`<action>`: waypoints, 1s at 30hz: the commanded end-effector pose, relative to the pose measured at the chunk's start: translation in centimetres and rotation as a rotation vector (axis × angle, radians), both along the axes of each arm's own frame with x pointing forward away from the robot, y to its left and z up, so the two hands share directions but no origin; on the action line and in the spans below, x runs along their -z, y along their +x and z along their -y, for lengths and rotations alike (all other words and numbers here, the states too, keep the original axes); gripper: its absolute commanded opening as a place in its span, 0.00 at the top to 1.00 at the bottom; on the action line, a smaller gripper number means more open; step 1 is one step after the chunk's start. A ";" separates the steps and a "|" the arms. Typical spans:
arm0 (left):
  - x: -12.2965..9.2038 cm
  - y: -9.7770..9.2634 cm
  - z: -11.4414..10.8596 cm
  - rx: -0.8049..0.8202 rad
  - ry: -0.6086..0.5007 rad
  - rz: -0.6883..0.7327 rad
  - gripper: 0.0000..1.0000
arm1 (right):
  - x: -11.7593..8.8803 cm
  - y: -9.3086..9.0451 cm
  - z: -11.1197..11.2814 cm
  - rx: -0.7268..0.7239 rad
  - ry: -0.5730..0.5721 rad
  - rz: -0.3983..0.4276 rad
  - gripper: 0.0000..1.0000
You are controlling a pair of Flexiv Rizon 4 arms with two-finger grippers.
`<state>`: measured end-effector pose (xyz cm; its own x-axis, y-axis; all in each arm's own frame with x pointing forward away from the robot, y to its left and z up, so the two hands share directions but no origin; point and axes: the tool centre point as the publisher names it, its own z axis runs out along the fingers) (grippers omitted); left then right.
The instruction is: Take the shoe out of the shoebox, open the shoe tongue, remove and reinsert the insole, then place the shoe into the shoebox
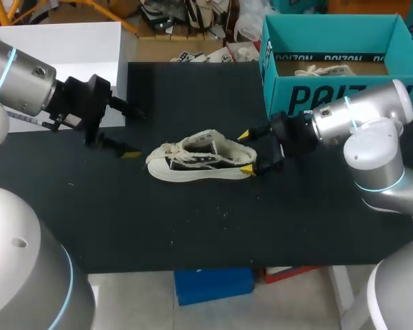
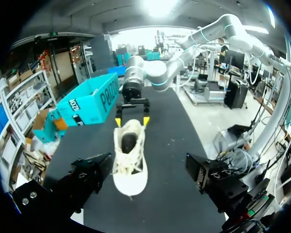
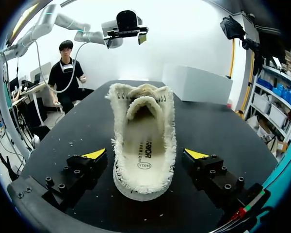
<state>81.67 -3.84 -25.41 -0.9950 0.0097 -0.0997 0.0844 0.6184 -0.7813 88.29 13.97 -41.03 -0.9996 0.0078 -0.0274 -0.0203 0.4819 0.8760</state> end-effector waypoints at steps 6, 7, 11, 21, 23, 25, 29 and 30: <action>0.1 -0.1 0.0 -0.002 -0.001 0.005 0.00 | 1.1 0.2 -0.8 0.012 0.014 -0.007 0.00; 0.1 -0.1 0.0 -0.002 -0.001 0.005 0.00 | 1.1 0.2 -0.9 0.012 0.015 -0.009 0.00; 0.1 -0.1 0.0 -0.002 -0.001 0.005 0.00 | 1.6 0.1 -0.9 0.015 0.017 -0.014 0.00; 0.1 -0.1 0.0 -0.002 -0.001 0.005 0.00 | 3.0 0.0 -1.1 -0.006 -0.027 -0.049 0.85; 0.1 -0.1 0.0 -0.002 -0.001 0.005 0.00 | 3.0 0.0 -1.1 -0.006 -0.027 -0.049 1.00; 0.1 -0.1 0.0 -0.002 -0.001 0.005 0.00 | 3.0 0.0 -1.1 -0.006 -0.027 -0.049 1.00; -0.7 -0.1 0.5 -0.035 0.024 0.025 0.00 | 3.0 0.0 -1.1 -0.006 -0.027 -0.049 1.00; -1.1 -0.2 0.7 -0.054 0.029 0.029 0.00 | 3.0 0.0 -1.1 -0.006 -0.027 -0.049 1.00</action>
<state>82.28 -3.84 -25.07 -0.9931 -0.0129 -0.1167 0.0830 0.6261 -0.7753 88.14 14.80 -43.85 -0.9998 0.0025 0.0194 0.0180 0.5039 0.8636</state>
